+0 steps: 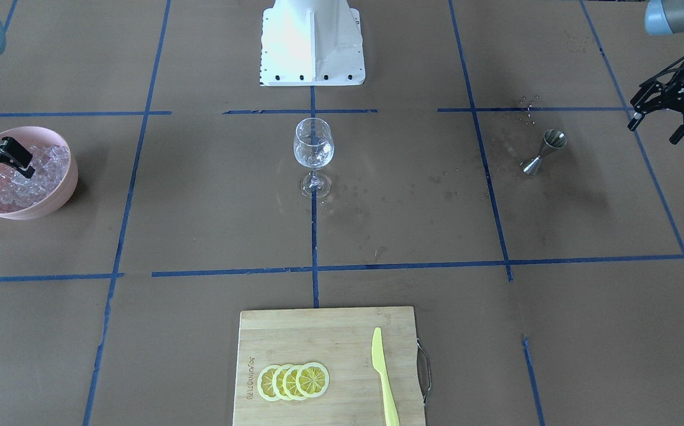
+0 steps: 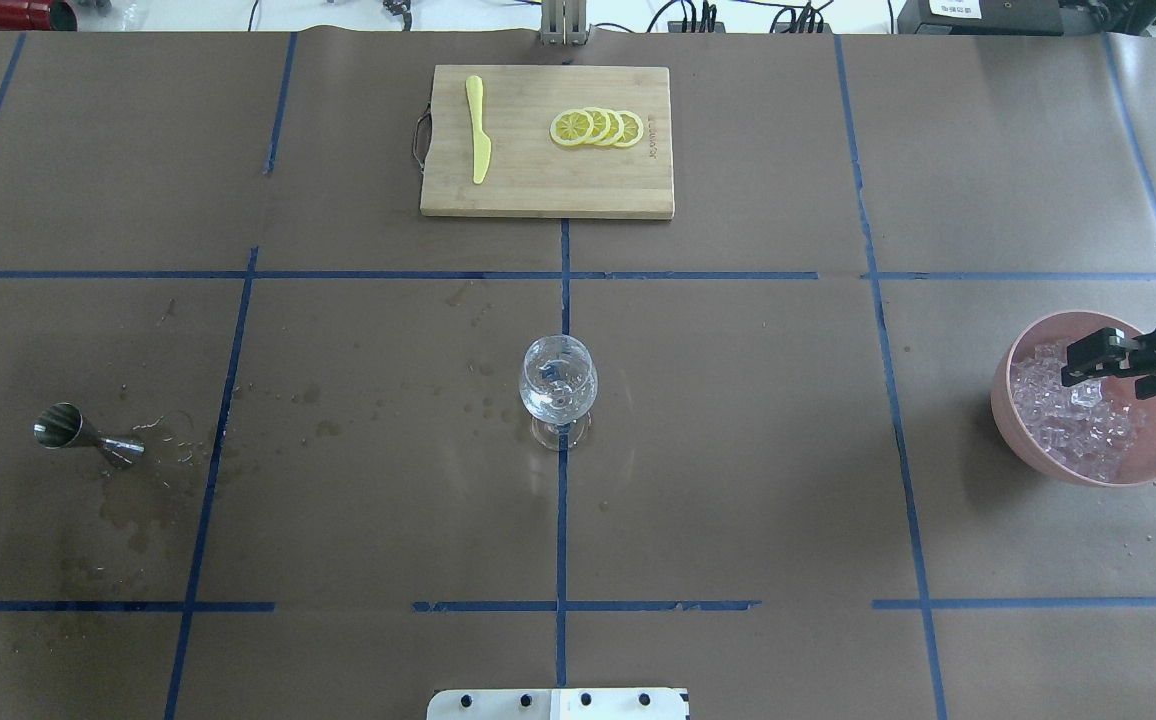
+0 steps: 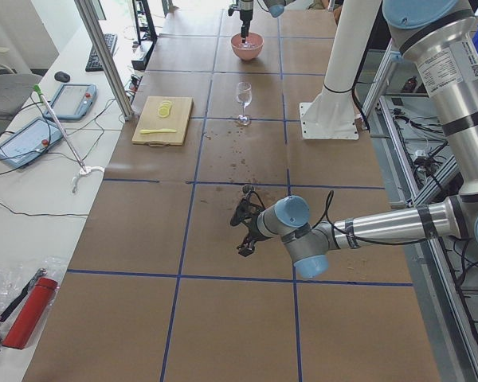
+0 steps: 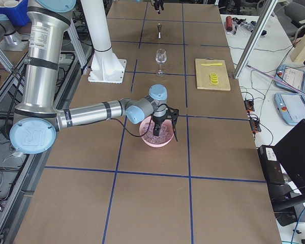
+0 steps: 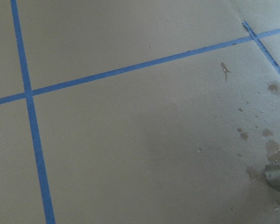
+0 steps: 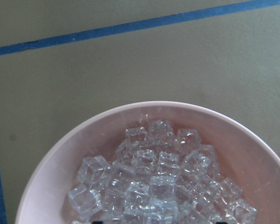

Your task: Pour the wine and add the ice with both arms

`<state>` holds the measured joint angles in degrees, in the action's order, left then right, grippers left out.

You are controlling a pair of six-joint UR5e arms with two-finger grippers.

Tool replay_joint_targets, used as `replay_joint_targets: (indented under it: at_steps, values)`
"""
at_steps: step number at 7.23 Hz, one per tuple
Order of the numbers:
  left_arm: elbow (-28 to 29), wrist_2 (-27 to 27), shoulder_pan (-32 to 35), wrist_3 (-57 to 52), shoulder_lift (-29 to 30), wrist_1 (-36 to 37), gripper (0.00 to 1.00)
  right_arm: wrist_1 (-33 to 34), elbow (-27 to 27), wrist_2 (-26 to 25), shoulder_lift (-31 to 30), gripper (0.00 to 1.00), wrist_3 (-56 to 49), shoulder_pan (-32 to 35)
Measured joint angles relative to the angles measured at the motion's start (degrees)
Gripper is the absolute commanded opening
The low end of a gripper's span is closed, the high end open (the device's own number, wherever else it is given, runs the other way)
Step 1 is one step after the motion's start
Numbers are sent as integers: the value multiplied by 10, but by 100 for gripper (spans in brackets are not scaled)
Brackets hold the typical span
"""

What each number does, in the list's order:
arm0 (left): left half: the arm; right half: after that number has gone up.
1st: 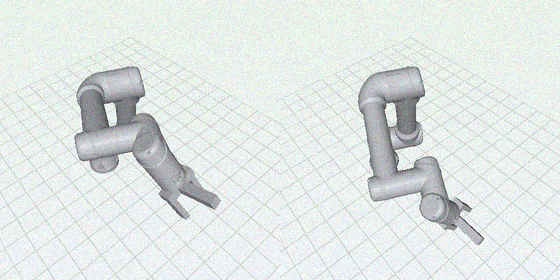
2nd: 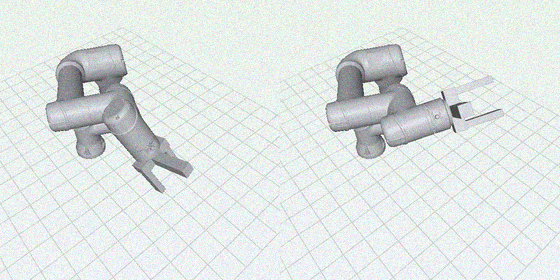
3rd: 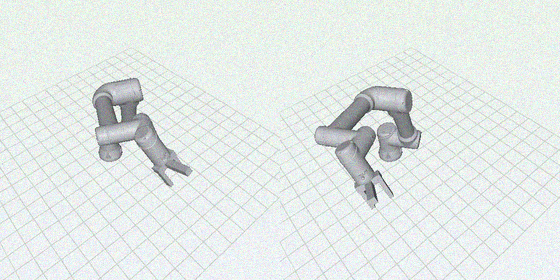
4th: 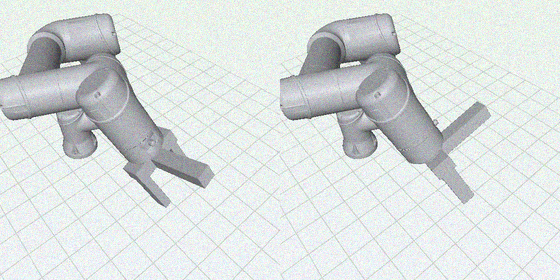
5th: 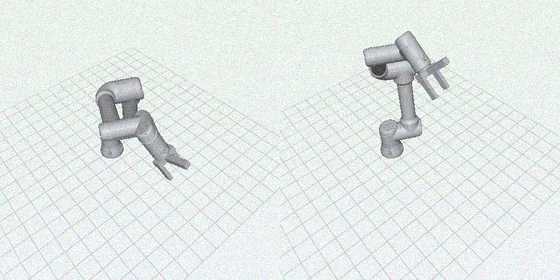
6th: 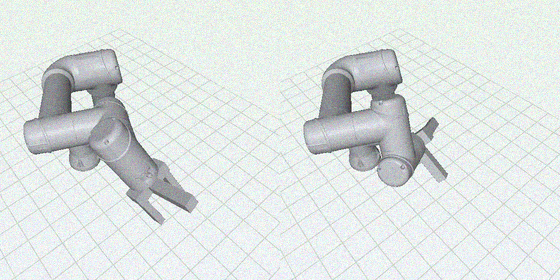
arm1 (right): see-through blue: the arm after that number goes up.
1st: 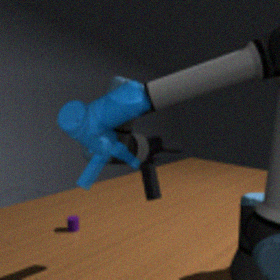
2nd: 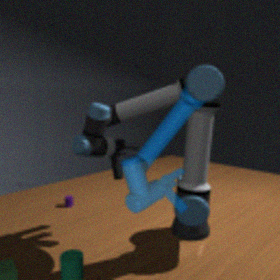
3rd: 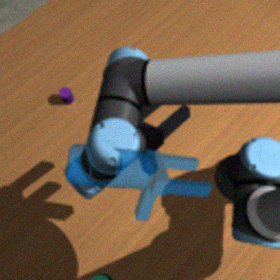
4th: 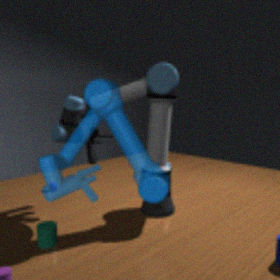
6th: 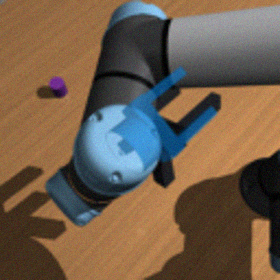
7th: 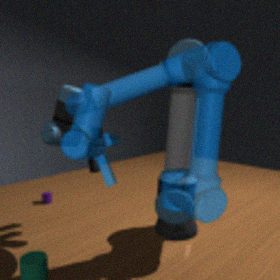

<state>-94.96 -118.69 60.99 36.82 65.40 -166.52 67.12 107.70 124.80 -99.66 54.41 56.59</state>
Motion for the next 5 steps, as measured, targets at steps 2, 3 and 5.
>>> replay_joint_targets:
  at_steps: [2,3,5]
  values:
    - [1,1,1,1,0,-3,100,-1,-15,-1,13,21,-1,-8]
    - [0,1,1,1,-1,-4,100,-1,-21,-2,16,0,-1,-8]
    - [-2,1,1,2,-1,-5,100,-2,-23,-2,15,0,0,-8]
